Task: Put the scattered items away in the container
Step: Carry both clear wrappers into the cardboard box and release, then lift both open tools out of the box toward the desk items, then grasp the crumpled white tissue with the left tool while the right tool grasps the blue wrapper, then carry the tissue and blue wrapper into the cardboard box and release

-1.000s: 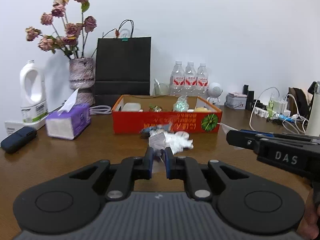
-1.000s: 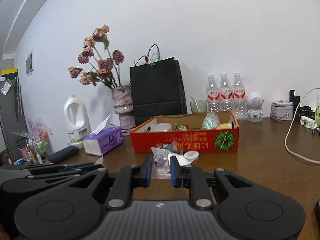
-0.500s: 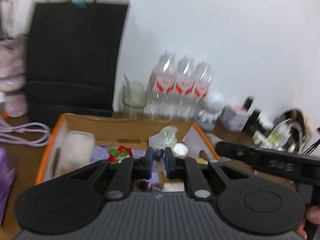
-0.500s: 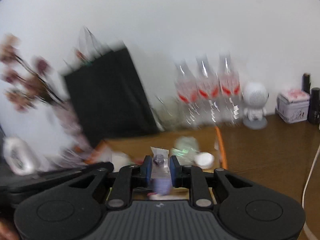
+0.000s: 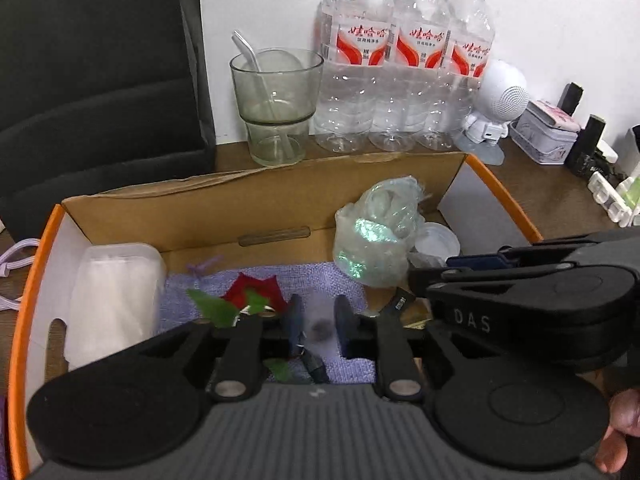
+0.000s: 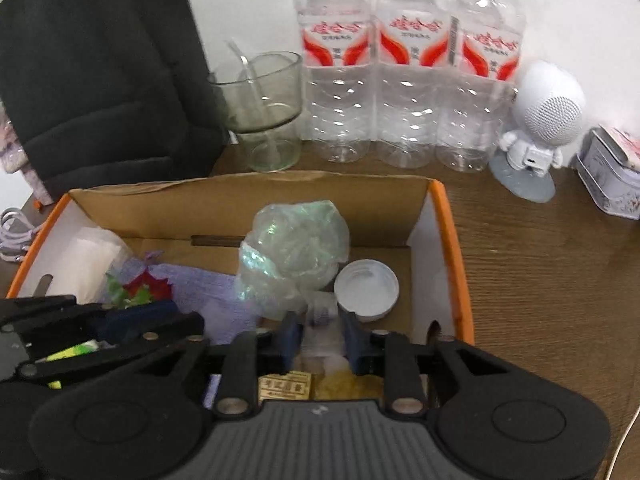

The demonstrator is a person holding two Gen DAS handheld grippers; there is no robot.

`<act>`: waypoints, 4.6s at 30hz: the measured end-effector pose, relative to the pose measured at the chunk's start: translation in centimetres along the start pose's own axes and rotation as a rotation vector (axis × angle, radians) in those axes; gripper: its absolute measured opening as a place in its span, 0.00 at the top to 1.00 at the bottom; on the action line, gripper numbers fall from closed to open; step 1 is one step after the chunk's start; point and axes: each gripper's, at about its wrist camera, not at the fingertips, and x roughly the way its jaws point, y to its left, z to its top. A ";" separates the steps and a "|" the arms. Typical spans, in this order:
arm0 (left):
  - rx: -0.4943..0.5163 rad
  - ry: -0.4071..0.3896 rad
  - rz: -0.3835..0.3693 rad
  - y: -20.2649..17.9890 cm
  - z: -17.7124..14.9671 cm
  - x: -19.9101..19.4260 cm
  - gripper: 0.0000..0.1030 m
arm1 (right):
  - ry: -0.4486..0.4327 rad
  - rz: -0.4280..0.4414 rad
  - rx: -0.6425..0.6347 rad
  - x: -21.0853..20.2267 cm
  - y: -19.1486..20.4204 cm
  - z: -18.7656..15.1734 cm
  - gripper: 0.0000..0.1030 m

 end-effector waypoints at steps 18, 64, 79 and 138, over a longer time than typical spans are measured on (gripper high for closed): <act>-0.136 0.065 0.135 2.8 1.4 -13.6 0.24 | -0.081 0.015 0.085 -16.6 -0.2 0.5 0.38; 0.028 -0.335 0.013 -3.9 -21.3 -13.8 0.10 | -0.494 0.007 0.072 -21.3 1.6 -33.3 0.13; 0.089 -0.213 -0.060 -1.0 -25.4 -14.9 0.75 | -0.479 0.081 -0.045 -18.8 3.4 -29.1 0.14; -0.026 -0.430 -0.028 -0.3 -20.7 -23.1 0.75 | -0.584 0.150 -0.136 -25.1 2.9 -25.2 0.87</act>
